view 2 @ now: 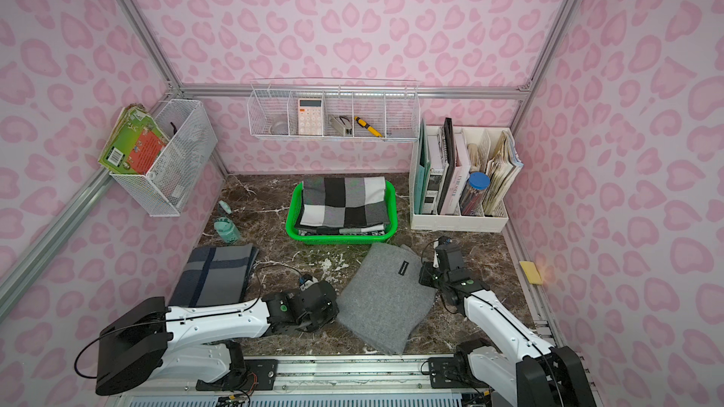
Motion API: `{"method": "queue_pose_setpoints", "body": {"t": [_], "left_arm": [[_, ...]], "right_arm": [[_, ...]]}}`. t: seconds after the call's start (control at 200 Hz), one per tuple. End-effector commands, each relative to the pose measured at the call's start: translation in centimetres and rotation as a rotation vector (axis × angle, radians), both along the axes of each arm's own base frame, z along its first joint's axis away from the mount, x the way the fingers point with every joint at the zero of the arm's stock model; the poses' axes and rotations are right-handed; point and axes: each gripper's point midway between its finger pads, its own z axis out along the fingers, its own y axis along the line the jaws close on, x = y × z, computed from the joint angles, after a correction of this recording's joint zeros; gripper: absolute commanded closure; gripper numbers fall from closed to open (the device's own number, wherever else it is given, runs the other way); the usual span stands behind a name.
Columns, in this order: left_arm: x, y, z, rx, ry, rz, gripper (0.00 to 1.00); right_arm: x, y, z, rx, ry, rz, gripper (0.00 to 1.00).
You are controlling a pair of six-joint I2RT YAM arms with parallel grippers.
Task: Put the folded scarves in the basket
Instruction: Move the scarf to the center of the board.
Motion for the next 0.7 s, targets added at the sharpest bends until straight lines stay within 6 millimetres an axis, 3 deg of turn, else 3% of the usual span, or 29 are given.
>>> {"method": "queue_pose_setpoints", "body": {"t": [0.0, 0.15, 0.28, 0.345, 0.425, 0.52, 0.69], "left_arm": [[1.2, 3.2, 0.5, 0.074, -0.033, 0.001, 0.93], [4.0, 8.3, 2.9, 0.111, -0.133, 0.099, 0.87], [5.2, 11.2, 4.4, 0.111, -0.177, 0.155, 0.61], [5.2, 11.8, 4.7, 0.117, -0.170, 0.149, 0.48], [4.5, 12.3, 4.9, 0.145, -0.144, 0.138, 0.37], [3.5, 12.6, 4.7, 0.144, -0.102, 0.141, 0.35], [1.0, 11.2, 3.9, 0.038, -0.003, 0.090, 0.32]], "right_arm": [[-1.8, 1.2, -0.6, 0.006, 0.031, -0.002, 0.87], [-5.3, 5.0, -0.1, 0.088, 0.023, 0.065, 0.84], [-7.6, 6.8, 0.7, 0.141, 0.004, 0.097, 0.65], [-7.9, 6.5, 1.0, 0.127, -0.003, 0.085, 0.49], [-7.9, 5.8, 1.3, 0.091, -0.016, 0.069, 0.42], [-7.3, 5.0, 1.9, 0.051, -0.059, 0.052, 0.36], [-5.9, 3.2, 2.8, -0.002, -0.106, 0.000, 0.25]]}}
